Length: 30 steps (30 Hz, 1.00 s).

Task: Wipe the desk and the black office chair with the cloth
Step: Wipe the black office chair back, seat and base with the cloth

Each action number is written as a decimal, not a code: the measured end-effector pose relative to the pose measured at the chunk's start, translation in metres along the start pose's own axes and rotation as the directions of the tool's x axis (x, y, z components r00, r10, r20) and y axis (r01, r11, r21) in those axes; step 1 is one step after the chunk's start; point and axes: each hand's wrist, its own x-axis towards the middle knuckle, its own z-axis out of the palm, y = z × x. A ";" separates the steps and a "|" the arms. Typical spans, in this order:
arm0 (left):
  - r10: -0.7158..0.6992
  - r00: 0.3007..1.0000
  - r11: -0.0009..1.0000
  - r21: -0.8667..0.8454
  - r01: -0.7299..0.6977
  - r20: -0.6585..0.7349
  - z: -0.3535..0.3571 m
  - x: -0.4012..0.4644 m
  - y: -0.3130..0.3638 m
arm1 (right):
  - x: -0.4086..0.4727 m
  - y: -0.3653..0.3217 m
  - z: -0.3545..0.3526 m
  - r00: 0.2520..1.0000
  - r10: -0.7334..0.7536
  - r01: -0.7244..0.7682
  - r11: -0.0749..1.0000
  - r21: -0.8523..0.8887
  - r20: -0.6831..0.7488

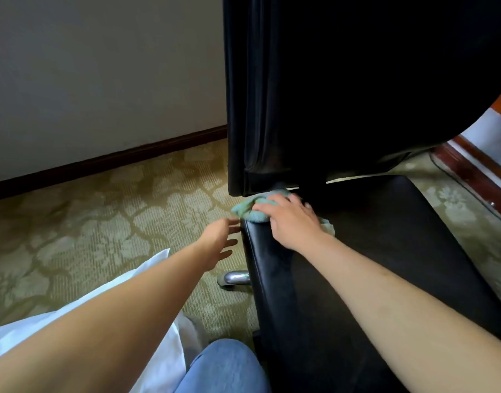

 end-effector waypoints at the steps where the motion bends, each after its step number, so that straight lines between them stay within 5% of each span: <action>1: -0.022 1.000 0.999 -0.038 0.022 -0.007 0.001 0.000 -0.002 | 0.006 -0.001 0.004 0.999 0.032 -0.031 0.999 0.012 -0.028; 6: -0.037 0.999 0.992 -0.123 0.040 0.023 0.015 -0.006 -0.010 | 0.013 0.016 0.009 0.997 -0.028 0.026 0.999 -0.029 -0.077; 14: -0.071 0.997 0.974 -0.218 0.060 -0.042 0.022 -0.012 -0.016 | -0.034 0.033 0.010 0.950 -0.309 0.312 0.948 -0.068 0.045; 30: -0.001 0.994 0.944 -0.329 0.037 0.110 0.022 -0.045 -0.090 | -0.062 -0.005 0.028 0.992 -0.122 0.118 0.984 -0.133 -0.028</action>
